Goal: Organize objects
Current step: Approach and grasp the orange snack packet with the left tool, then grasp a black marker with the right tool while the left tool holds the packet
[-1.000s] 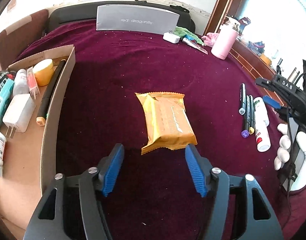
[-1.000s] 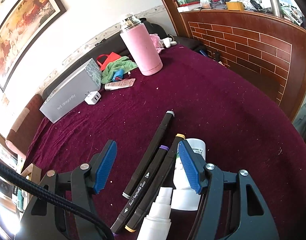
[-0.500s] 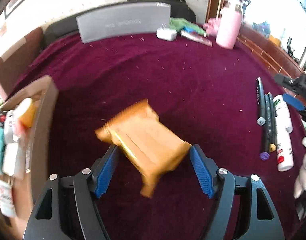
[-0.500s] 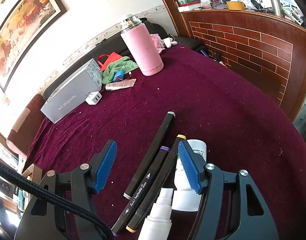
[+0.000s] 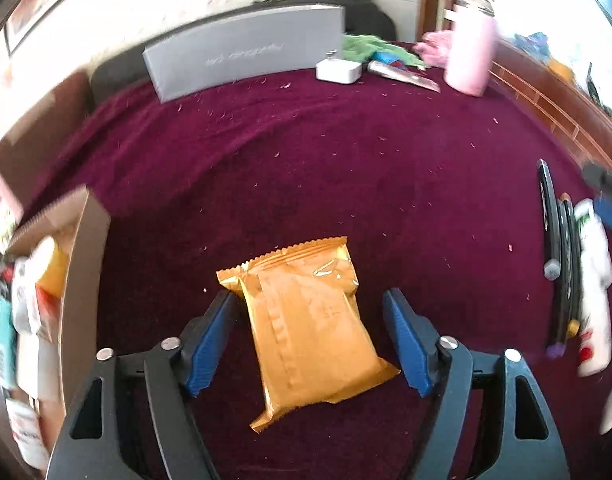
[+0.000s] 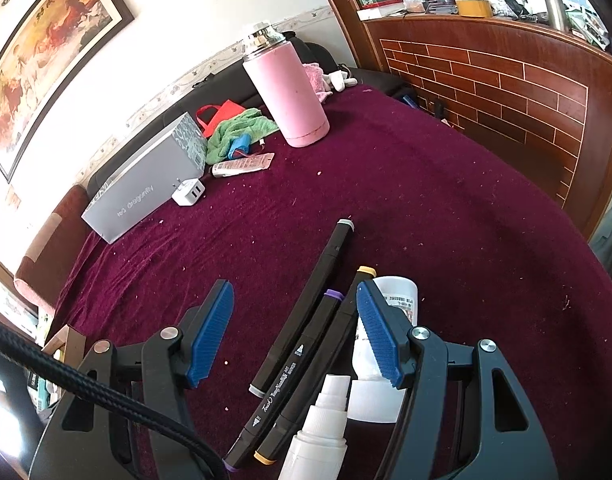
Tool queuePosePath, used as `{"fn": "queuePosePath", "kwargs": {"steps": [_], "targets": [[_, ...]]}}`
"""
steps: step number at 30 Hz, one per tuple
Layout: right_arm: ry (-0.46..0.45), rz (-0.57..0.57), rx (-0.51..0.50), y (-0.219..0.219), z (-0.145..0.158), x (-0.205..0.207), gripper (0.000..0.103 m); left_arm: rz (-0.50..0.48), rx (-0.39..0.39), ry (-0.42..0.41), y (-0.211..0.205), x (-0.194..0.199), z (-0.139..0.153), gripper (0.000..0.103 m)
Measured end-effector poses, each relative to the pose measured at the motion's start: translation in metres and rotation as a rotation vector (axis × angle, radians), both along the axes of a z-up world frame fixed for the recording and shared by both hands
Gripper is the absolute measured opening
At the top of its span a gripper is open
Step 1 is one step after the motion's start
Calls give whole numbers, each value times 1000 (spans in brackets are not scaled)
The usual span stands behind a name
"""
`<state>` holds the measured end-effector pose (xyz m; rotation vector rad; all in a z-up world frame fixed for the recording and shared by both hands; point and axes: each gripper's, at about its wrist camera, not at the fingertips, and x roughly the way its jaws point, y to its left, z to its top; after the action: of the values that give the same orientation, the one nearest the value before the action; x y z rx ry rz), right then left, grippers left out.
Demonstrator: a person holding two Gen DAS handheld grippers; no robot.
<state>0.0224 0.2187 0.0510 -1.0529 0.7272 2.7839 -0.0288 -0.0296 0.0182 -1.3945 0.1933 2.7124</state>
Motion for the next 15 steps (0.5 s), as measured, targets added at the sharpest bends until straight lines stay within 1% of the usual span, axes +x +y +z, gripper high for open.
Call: {"fn": "queuePosePath", "kwargs": {"steps": [1,2,3,5,9,12,15], "targets": [[-1,1,0,0,0,0,63,-21,28,-1,-1,1,0,50],[-2,1,0,0,0,0,63,-20,57,-1,-5,3,1,43],[-5,-1,4,-1,-1,0,63,-9,73,-4,-10,5,2,39],[-6,-1,7,-1,-1,-1,63,-8,149,-11,-23,15,5,39],[17,-13,21,0,2,2,63,13,240,8,-46,47,16,39],[31,-38,56,-2,4,4,63,6,273,48,-56,72,25,39],[44,-57,77,-2,6,6,63,-1,277,74,-64,89,25,39]]}}
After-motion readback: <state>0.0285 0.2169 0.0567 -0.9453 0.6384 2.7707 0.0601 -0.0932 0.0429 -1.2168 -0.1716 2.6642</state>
